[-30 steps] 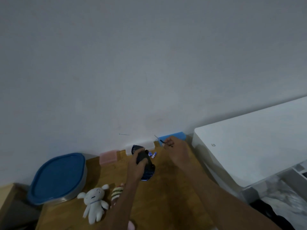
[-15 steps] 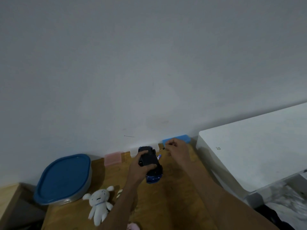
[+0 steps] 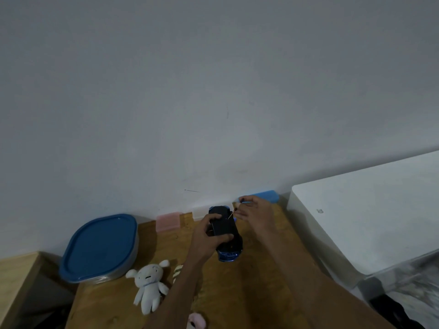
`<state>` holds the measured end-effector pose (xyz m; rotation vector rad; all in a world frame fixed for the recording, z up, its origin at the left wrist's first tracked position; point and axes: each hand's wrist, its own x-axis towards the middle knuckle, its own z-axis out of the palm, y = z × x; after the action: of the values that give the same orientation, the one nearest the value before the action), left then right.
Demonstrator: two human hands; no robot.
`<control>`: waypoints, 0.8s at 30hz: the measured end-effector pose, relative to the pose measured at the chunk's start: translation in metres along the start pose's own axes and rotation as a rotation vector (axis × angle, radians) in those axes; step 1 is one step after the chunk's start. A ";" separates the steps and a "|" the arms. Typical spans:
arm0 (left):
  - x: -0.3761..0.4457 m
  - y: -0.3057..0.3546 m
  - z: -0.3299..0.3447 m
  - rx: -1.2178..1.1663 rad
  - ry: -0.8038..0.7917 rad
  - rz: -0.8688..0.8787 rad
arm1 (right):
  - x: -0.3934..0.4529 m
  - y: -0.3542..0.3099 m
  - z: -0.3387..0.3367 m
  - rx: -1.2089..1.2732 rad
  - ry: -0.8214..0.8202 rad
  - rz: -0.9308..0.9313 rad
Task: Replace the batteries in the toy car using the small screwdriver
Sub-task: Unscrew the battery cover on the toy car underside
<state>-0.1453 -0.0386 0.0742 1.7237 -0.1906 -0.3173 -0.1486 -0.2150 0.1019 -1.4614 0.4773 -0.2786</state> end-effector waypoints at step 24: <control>-0.009 -0.001 -0.004 0.034 -0.012 0.002 | -0.007 0.008 0.006 -0.093 -0.009 -0.099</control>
<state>-0.1523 -0.0318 0.0749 1.7554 -0.2079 -0.3248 -0.1528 -0.2058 0.0955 -1.5789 0.4163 -0.3319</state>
